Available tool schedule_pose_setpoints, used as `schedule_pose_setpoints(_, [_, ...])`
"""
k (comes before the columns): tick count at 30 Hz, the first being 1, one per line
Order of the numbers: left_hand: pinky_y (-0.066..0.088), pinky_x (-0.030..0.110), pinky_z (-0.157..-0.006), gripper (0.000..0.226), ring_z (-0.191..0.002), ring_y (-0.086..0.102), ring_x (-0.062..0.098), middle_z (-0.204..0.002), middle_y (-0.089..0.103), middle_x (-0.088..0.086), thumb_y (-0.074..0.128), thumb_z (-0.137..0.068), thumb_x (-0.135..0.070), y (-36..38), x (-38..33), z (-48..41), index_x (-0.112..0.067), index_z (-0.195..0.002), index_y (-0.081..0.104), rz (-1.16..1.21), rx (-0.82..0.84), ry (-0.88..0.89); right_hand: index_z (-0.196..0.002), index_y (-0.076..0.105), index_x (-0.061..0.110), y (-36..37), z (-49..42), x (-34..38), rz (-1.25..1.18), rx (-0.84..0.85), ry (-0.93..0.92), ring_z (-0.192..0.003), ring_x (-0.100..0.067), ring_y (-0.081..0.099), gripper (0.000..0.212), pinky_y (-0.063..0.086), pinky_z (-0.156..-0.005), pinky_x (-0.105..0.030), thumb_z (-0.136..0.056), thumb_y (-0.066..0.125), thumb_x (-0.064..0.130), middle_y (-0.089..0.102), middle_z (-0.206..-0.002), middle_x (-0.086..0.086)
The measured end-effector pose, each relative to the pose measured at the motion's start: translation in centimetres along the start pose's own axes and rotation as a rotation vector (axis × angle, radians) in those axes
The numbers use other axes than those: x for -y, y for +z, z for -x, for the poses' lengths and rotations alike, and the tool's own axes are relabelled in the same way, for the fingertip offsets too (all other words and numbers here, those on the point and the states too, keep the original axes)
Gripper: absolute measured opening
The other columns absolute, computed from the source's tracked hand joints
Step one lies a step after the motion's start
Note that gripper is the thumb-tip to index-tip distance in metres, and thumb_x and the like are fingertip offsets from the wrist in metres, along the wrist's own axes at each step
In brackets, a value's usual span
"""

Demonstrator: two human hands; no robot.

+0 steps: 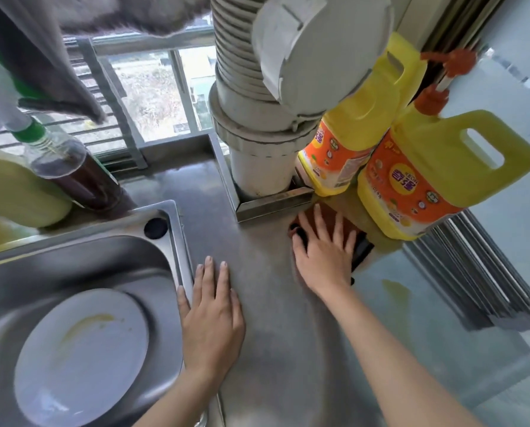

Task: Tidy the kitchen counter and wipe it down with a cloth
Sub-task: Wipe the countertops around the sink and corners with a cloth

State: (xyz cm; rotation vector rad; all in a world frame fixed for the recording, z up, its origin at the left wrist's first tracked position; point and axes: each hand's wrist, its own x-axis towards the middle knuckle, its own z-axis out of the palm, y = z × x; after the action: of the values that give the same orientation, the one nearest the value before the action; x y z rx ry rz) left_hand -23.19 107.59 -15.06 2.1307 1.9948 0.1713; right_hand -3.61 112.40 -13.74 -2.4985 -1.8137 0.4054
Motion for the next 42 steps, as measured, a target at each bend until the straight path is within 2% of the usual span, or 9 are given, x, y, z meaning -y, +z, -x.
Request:
schedule_pose_setpoints(6, [0.006,0.04,-0.108,0.052,-0.136,0.032,0.02,-0.147,0.036,0.006,0.026,-0.089,-0.034,-0.1,0.1,0.1,-0.018,-0.137,0.042,0.0,0.002,-0.002,-0.144,0.012,0.045,0.9,3.9,1.8,0.04,0.085,-0.498,-0.145,-0.023,-0.005,0.051,-0.007,-0.112,-0.05,-0.094,0.018,0.052,0.003,-0.155,0.019])
schedule_pose_setpoints(13, [0.004,0.039,-0.108,0.055,-0.138,0.027,0.021,-0.149,0.032,0.006,0.024,-0.09,-0.038,0.0,0.0,0.0,-0.018,-0.139,0.038,0.009,-0.015,0.011,-0.146,0.007,0.04,0.9,0.5,0.3,0.017,-0.037,-0.136,-0.144,-0.027,-0.002,0.053,-0.001,-0.113,-0.053,-0.095,0.015,0.051,0.003,-0.157,0.012])
schedule_pose_setpoints(18, [0.008,0.044,-0.11,0.059,-0.141,0.021,0.019,-0.152,0.026,0.005,0.016,-0.089,-0.041,-0.2,0.1,0.0,-0.018,-0.141,0.034,0.01,0.001,0.007,-0.145,0.009,0.041,1.2,4.9,1.6,0.002,0.047,-0.447,-0.145,-0.023,-0.001,0.051,-0.002,-0.113,-0.049,-0.097,0.026,0.048,0.004,-0.156,0.015])
schedule_pose_setpoints(25, [0.003,0.042,-0.11,0.059,-0.141,0.017,0.017,-0.153,0.023,0.003,0.023,-0.089,-0.042,-0.3,-0.3,0.1,-0.018,-0.142,0.033,0.037,-0.016,0.008,-0.147,0.014,0.036,0.0,0.4,-4.8,-0.054,-0.091,0.125,-0.144,-0.026,0.0,0.05,-0.001,-0.114,-0.05,-0.098,0.019,0.047,0.005,-0.158,0.007])
schedule_pose_setpoints(27, [0.003,0.043,-0.11,0.06,-0.142,0.015,0.016,-0.154,0.021,0.003,0.021,-0.088,-0.043,-0.5,-0.3,0.2,-0.019,-0.142,0.031,0.04,-0.002,0.009,-0.146,0.015,0.035,0.5,1.9,-2.4,-0.083,-0.084,0.14,-0.144,-0.028,-0.001,0.05,-0.001,-0.114,-0.052,-0.098,0.019,0.046,0.005,-0.158,0.006])
schedule_pose_setpoints(31, [0.004,0.044,-0.111,0.055,-0.142,0.015,0.018,-0.154,0.021,0.004,0.025,-0.093,-0.041,-0.7,0.1,0.2,-0.018,-0.143,0.031,0.055,0.011,0.026,-0.146,0.012,0.039,1.9,9.7,0.5,-0.112,-0.002,-0.186,-0.145,-0.025,-0.004,0.052,-0.008,-0.113,-0.046,-0.096,0.022,0.049,0.002,-0.156,0.013])
schedule_pose_setpoints(33, [0.005,0.046,-0.112,0.051,-0.141,0.016,0.019,-0.154,0.022,0.005,0.031,-0.095,-0.038,-0.8,0.2,0.3,-0.017,-0.142,0.033,0.061,0.008,0.032,-0.145,0.008,0.043,1.9,12.6,-1.1,-0.096,0.019,-0.223,-0.144,-0.02,-0.007,0.053,-0.013,-0.11,-0.041,-0.093,0.017,0.051,-0.004,-0.154,0.018])
schedule_pose_setpoints(39, [0.007,0.047,-0.111,0.052,-0.141,0.017,0.021,-0.152,0.025,0.008,0.034,-0.094,-0.04,-0.6,0.1,0.2,-0.015,-0.139,0.036,0.053,0.011,0.036,-0.147,0.013,0.038,-0.6,8.4,-11.6,-0.06,-0.08,0.198,-0.145,-0.023,-0.003,0.05,-0.001,-0.116,-0.046,-0.098,0.016,0.047,0.002,-0.157,0.011])
schedule_pose_setpoints(42, [0.007,0.047,-0.111,0.05,-0.141,0.017,0.022,-0.152,0.025,0.009,0.041,-0.094,-0.035,-0.5,0.1,0.1,-0.014,-0.139,0.037,0.061,0.002,0.041,-0.147,0.015,0.034,-0.5,7.9,-11.1,-0.085,-0.128,0.332,-0.144,-0.026,-0.001,0.05,0.003,-0.115,-0.048,-0.099,0.018,0.044,0.005,-0.158,0.006])
